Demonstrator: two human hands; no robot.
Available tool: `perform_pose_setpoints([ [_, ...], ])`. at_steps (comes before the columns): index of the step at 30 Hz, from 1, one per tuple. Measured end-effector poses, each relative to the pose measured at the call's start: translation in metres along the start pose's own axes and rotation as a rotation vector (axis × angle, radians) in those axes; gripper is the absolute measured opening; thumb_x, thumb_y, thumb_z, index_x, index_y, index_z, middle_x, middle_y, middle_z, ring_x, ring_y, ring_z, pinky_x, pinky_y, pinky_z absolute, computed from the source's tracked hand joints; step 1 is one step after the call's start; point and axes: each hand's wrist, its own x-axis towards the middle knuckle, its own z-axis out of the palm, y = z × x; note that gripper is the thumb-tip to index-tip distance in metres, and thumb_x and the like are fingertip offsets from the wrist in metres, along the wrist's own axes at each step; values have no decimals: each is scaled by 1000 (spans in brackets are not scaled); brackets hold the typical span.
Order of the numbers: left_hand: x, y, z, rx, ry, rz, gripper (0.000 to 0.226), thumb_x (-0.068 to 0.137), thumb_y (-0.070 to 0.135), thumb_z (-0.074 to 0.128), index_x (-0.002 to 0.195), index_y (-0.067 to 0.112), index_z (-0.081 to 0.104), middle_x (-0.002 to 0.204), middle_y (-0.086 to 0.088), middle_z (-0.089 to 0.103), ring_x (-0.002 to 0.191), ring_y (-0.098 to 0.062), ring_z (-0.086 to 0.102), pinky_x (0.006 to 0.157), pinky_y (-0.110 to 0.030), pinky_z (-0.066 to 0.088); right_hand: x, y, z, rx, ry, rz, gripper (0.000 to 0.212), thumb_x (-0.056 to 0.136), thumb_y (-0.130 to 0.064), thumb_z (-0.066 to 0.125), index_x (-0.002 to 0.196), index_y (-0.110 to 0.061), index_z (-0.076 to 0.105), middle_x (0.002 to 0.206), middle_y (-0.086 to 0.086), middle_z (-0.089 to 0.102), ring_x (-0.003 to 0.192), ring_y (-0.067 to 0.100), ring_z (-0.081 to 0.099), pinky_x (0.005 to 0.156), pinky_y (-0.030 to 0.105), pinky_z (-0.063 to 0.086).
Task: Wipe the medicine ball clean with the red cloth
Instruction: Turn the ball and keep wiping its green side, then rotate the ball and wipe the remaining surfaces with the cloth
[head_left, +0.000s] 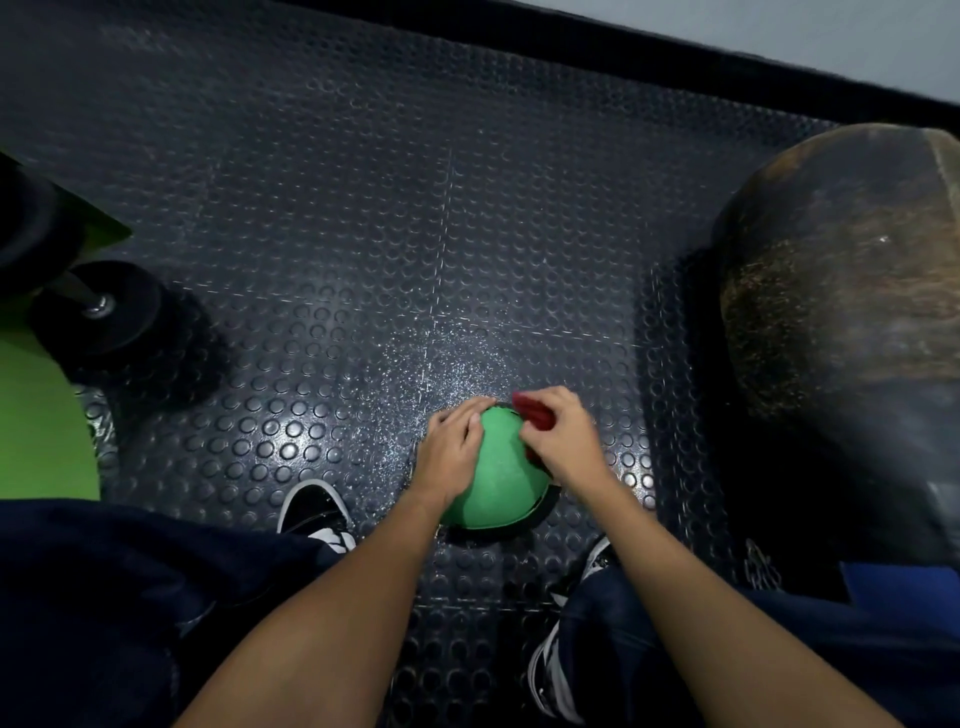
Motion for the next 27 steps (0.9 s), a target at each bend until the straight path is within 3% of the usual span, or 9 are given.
perform_pose_setpoints([
  [4, 2, -11, 0, -29, -1, 1, 60, 95, 56, 11, 138, 42, 50, 144, 20, 49, 129, -12, 42, 106, -46, 40, -17, -12, 16, -135, -68, -205, 32, 73, -6, 66, 104, -13, 72, 94, -8, 58, 96, 7, 44, 95, 21, 38],
  [7, 4, -19, -6, -106, -3, 21, 55, 99, 50, 16, 138, 38, 53, 146, 16, 49, 133, -12, 40, 111, -42, 34, -29, -17, 0, -33, -242, -279, 29, 68, -3, 68, 93, -16, 75, 88, -9, 62, 91, 8, 51, 87, 14, 41],
  [9, 7, -23, -9, -153, -21, -12, 45, 106, 40, 23, 139, 36, 53, 147, 11, 47, 134, -14, 37, 112, -42, 32, -24, -12, -15, 106, -181, -160, 31, 68, -1, 66, 91, -21, 75, 87, -8, 64, 86, 7, 57, 79, 15, 45],
  [11, 12, -29, -14, -235, -37, -89, 43, 105, 47, 24, 136, 44, 54, 146, -1, 48, 131, -24, 44, 108, -50, 39, -14, -5, -31, 219, -57, 3, 31, 71, -5, 64, 94, -23, 73, 92, -5, 64, 84, 15, 63, 74, 28, 54],
  [14, 24, -37, -24, -277, 8, -236, 47, 105, 50, 24, 140, 39, 54, 122, -21, 61, 103, -31, 61, 91, -60, 55, -6, 4, -39, 158, -10, 55, 29, 75, -6, 65, 98, -22, 70, 97, -5, 61, 81, 21, 66, 73, 37, 58],
  [16, 30, -29, -31, -151, 143, -250, 45, 108, 39, 28, 145, 26, 50, 135, -16, 59, 121, -28, 56, 103, -59, 47, -4, 6, -35, 97, -7, 60, 29, 76, -6, 66, 100, -21, 71, 96, -7, 61, 79, 18, 66, 74, 31, 57],
  [19, 29, 1, -35, -24, 243, -76, 43, 106, 36, 30, 143, 25, 50, 147, 3, 51, 140, -20, 40, 114, -55, 33, -2, 1, -13, 101, -2, 21, 28, 78, -7, 65, 102, -20, 72, 98, -4, 64, 88, 13, 62, 75, 11, 47],
  [23, 29, 11, -32, 264, 101, 8, 48, 106, 46, 23, 148, 33, 43, 155, 11, 39, 147, -17, 26, 118, -59, 22, 8, -19, 30, 105, 40, 8, 31, 85, -14, 65, 116, -16, 67, 107, -3, 58, 104, 13, 52, 98, 29, 42],
  [27, 35, -8, -40, 193, 174, -76, 59, 104, 53, 18, 151, 26, 40, 158, 2, 38, 145, -21, 33, 118, -52, 27, -5, -26, 46, 65, 24, -209, 27, 80, -6, 67, 106, -14, 69, 103, -7, 54, 105, 7, 43, 98, 13, 31],
])
